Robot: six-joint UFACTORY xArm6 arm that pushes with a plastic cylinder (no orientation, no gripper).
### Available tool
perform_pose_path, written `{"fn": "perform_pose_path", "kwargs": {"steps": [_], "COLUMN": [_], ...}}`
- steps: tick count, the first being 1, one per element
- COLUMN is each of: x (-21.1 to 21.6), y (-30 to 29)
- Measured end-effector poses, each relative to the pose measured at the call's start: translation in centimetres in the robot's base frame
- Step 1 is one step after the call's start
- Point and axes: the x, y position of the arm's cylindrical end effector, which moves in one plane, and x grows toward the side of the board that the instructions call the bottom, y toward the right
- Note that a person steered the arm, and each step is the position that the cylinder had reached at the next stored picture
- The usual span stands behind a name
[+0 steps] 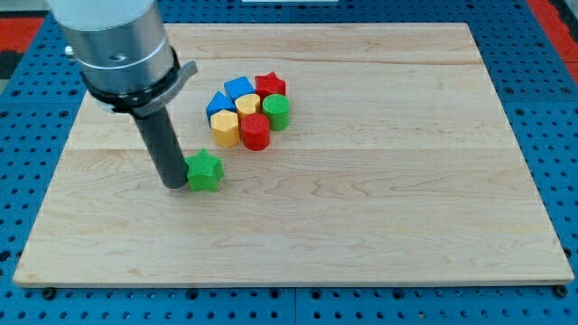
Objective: Slide the green star to the bottom of the red circle
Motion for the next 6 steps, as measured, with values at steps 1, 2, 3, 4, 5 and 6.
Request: {"fn": "perform_pose_path", "kwargs": {"steps": [1,2,3,4,5,6], "x": [-0.6,-0.8,-0.3,4.2,5.5,4.0], "y": [2.2,4.2,3.9,0.6,4.7,9.0]}}
